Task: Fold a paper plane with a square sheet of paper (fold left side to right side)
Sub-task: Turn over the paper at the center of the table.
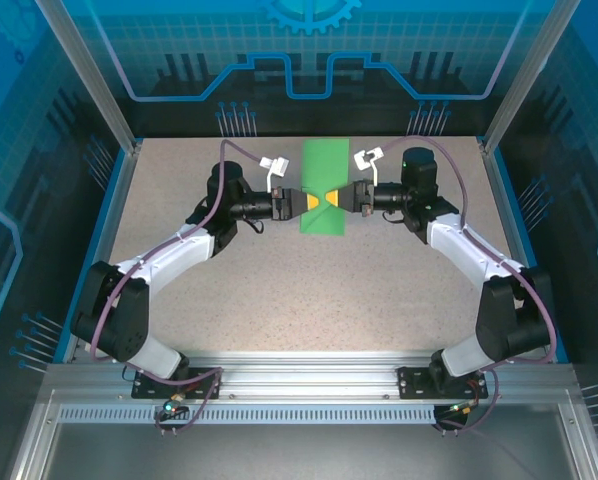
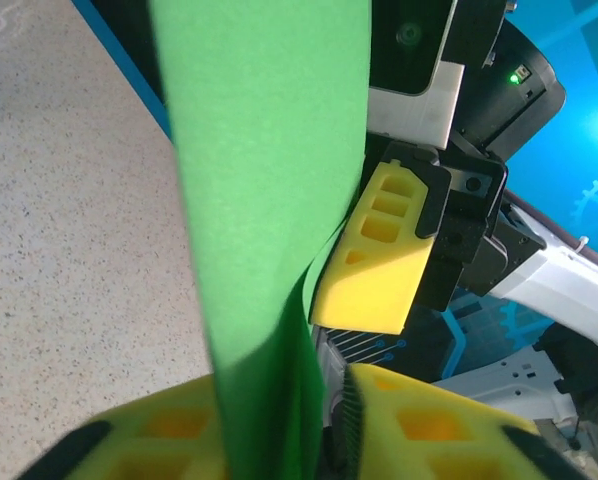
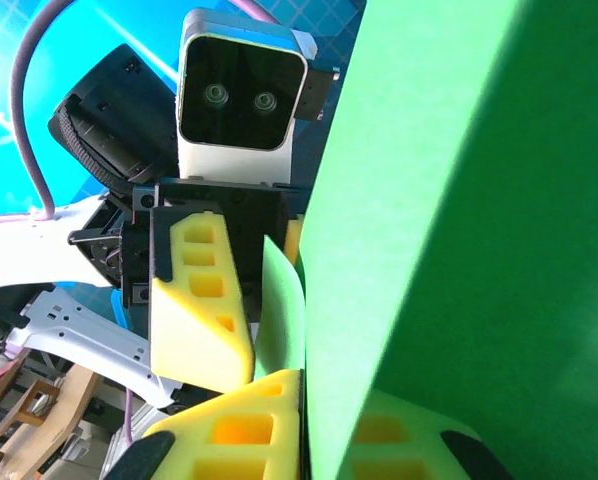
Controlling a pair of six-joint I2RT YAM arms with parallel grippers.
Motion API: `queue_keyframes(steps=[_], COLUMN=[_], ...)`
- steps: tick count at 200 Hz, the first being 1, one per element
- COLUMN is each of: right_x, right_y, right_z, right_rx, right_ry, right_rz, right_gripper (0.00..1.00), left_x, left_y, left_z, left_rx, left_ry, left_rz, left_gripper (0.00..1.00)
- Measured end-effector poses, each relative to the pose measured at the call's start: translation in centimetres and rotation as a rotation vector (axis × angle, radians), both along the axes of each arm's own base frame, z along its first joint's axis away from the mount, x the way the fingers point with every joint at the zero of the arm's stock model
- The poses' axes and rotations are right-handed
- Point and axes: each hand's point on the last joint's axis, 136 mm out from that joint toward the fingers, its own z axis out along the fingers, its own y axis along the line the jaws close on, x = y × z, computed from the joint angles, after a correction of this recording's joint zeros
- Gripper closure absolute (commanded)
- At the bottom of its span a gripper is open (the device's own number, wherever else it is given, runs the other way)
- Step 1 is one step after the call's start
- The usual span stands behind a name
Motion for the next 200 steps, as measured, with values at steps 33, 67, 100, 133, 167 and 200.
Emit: queue_keyframes(steps=[33, 67, 100, 133, 167, 200], right_x=[-0.1, 0.0, 0.9, 2.5, 3.1, 1.9], right_y=[-0.1, -1.0, -3.6, -8.0, -14.2, -19.4], right_z=[-0.4, -0.9, -1.7, -4.4, -9.1, -12.7], right_rx=[-0.006, -0.036, -0.114, -0.257, -0.424, -0.569], right_ry=[0.008, 0.020, 0.025, 0.099, 0.238, 0.379], right_rz=[-0.005, -0.056, -0.183, -0.391, -0.626, -0.805], right_gripper=[0.78, 0.61, 0.49, 0.43, 0.26, 0.01], left_x=[0.2, 0.6, 0.9, 0.7, 0.0, -0.4], left_y=[0.1, 0.4, 1.0, 1.5, 2.6, 4.4], left_z=[-0.5, -2.0, -4.4, -5.7, -6.3, -7.8], left_rx=[0.015, 0.065, 0.170, 0.349, 0.540, 0.773], left_ry=[0.011, 0.035, 0.065, 0.030, -0.042, -0.081], left_rz=[0.017, 0.045, 0.094, 0.160, 0.235, 0.325], left_gripper=[0.92, 0.95, 1.00, 1.00, 1.00, 1.00])
